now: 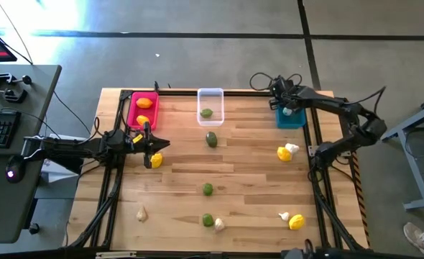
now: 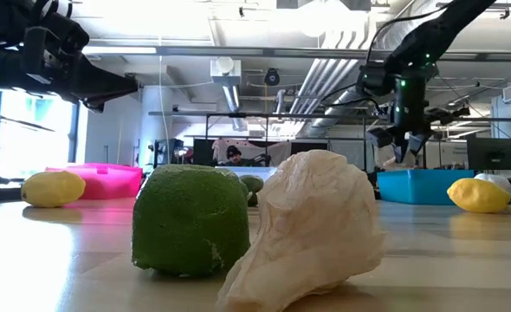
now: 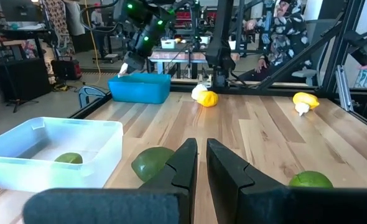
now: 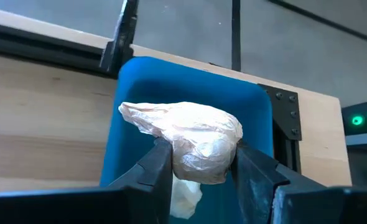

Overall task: Sort produce into baskets
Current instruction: Put the garlic into the blue bin, then put the lime into the white bin

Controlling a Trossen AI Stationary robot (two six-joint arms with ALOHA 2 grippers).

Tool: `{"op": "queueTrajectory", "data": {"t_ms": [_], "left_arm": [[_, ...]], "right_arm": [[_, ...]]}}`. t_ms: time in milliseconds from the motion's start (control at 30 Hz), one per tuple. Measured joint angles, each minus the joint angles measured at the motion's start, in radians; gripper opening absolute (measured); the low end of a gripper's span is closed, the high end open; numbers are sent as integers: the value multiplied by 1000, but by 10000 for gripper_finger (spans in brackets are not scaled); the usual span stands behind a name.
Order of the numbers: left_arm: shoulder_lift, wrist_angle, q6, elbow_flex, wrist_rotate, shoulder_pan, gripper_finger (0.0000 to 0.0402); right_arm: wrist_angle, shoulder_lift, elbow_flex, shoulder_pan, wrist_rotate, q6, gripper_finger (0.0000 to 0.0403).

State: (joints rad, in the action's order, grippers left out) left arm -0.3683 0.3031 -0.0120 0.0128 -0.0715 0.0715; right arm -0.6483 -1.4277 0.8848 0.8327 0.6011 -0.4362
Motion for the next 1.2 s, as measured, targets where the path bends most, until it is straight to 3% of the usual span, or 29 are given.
{"op": "queueTrajectory", "data": {"t_ms": [600,1000,1100,1200], "left_arm": [[0,0,0,0,0,0,21],[0,-14,10,0,-88,0,21],[0,-13,8,0,-90,0,21],[0,-13,8,0,-93,0,21]], "right_arm": [[18,-144,0,93,-54,-8,127],[-27,-135,0,83,-56,12,235],[-26,-101,2,74,-48,39,231],[-28,-45,17,71,-51,64,195]]}}
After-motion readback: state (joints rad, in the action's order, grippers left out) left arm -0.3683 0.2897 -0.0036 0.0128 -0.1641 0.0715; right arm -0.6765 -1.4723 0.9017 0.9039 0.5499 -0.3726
